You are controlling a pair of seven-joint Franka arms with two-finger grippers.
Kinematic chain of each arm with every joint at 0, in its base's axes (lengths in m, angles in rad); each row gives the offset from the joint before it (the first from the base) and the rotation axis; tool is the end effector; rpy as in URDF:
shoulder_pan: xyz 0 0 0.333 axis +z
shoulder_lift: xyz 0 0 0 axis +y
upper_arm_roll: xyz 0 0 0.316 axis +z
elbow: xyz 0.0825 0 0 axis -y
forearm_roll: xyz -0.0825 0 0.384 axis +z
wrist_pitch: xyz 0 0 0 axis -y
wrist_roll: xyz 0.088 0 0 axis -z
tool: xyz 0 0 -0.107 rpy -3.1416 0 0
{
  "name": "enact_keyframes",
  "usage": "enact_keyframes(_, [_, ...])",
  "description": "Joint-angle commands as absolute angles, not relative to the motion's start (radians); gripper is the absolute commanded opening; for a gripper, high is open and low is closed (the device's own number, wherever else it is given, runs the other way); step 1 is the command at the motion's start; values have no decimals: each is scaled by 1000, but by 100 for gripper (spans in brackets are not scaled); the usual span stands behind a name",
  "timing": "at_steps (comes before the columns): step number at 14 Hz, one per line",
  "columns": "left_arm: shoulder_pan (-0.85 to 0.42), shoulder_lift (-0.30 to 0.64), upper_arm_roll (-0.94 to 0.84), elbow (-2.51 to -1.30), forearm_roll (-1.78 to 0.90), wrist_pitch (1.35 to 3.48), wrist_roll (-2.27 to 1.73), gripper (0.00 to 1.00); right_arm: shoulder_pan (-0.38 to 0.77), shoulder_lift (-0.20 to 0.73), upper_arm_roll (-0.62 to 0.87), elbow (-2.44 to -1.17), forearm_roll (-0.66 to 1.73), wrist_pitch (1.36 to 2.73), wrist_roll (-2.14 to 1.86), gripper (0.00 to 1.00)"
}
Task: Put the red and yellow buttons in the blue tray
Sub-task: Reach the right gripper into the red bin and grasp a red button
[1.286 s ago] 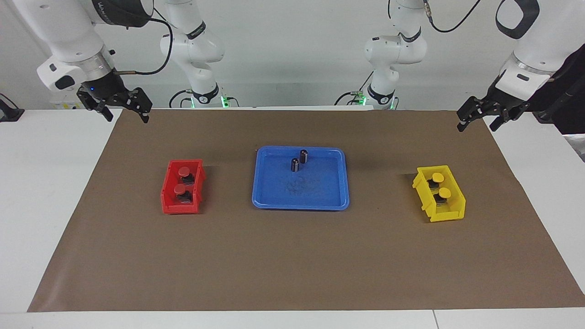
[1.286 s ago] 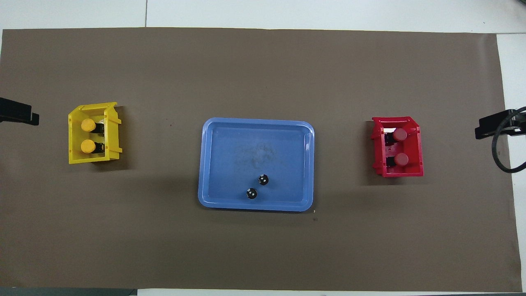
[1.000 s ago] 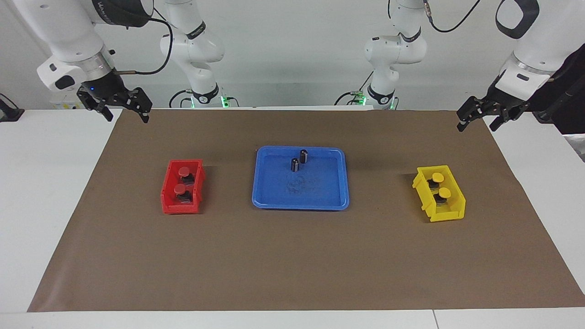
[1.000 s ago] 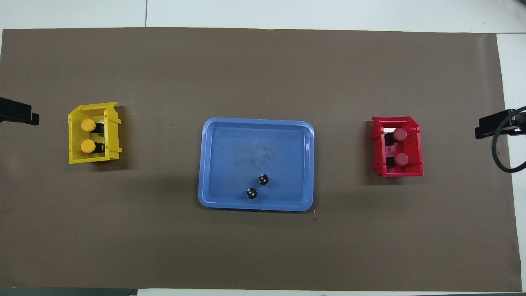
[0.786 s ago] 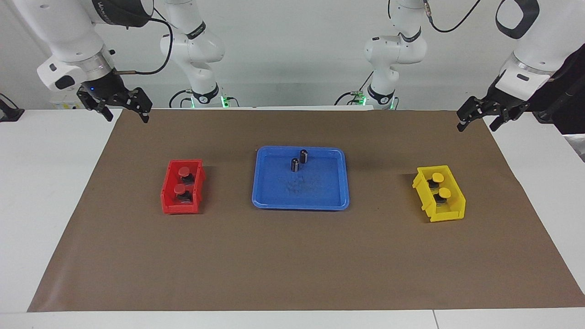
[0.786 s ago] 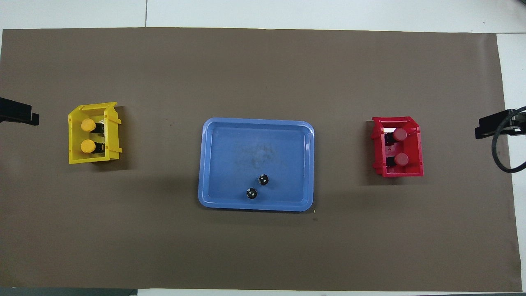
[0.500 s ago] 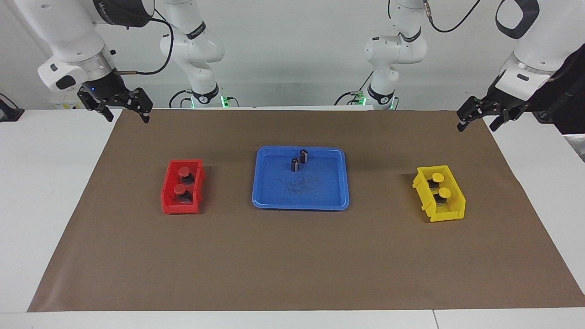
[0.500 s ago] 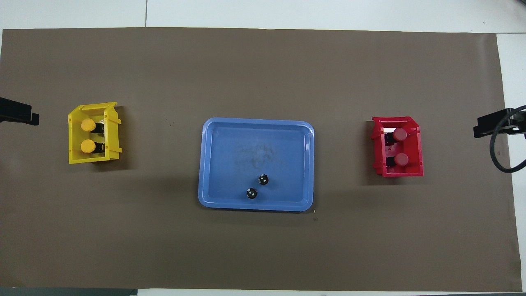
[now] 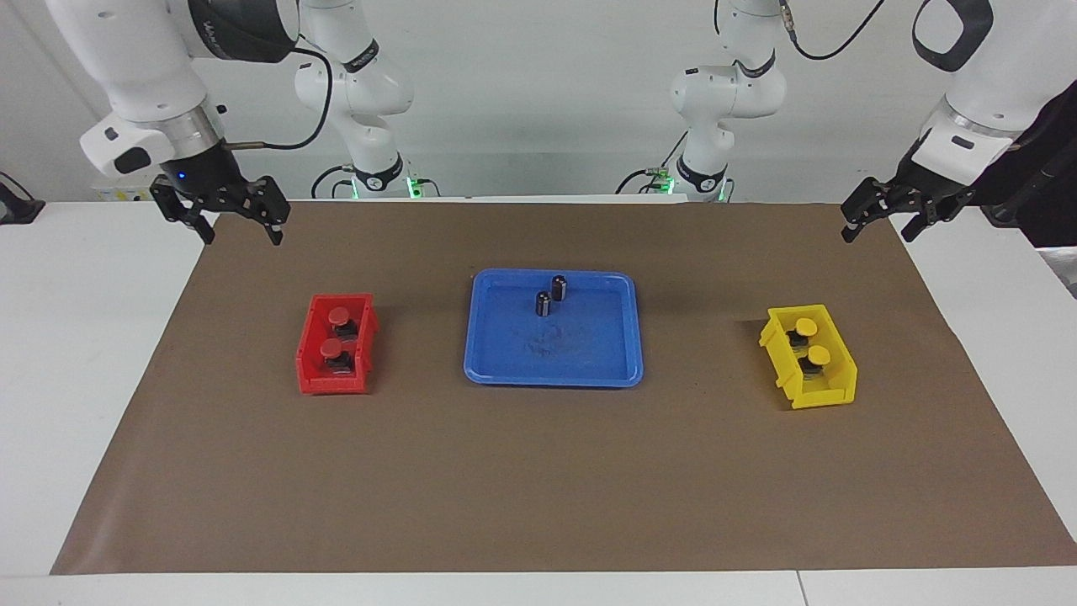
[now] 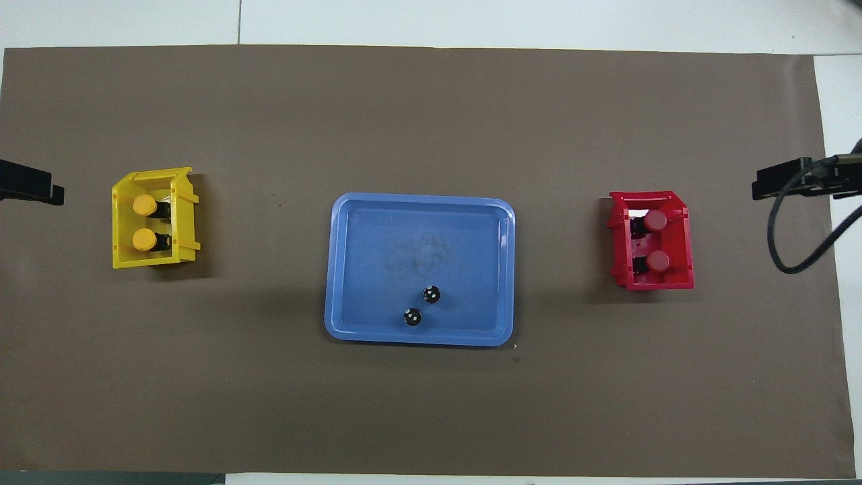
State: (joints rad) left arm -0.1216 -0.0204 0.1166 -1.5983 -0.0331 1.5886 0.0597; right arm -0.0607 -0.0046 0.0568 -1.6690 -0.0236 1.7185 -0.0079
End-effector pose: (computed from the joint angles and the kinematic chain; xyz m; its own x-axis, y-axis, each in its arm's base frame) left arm 0.5498 -0.0056 0.6243 0.9979 -0.0640 0.0126 -0.0644 -0.9973 0.0348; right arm 0.5647 -0.0043 0.5936 0.9985 0.0075 0.0538 0.0062 -0.9997 0.0242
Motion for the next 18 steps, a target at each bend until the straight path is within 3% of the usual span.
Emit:
enact_keyframes(1, [-117, -49, 115, -1626, -34, 1578, 75, 100, -69, 61, 60, -1706, -6, 1805, -8, 92])
enact_keyframes(3, [-115, -49, 115, -1626, -34, 1580, 75, 100, -63, 81, 60, -1802, 32, 1955, -5, 81])
enact_keyframes(6, [-117, -49, 115, -1626, -34, 1580, 75, 100, -60, 92, 61, -1943, 35, 2138, -2, 73])
enact_keyframes(8, [-117, -49, 115, -1626, -34, 1580, 75, 100, -48, 107, 61, -1965, 35, 2155, -2, 67])
enact_keyframes(11, [-117, -49, 115, -1626, -34, 1580, 75, 100, -48, 103, 61, -2052, 35, 2252, 2, 66])
enact_keyframes(18, [-117, -49, 115, -1626, -34, 1580, 75, 100, -46, 135, 61, -2115, 35, 2316, -2, 63])
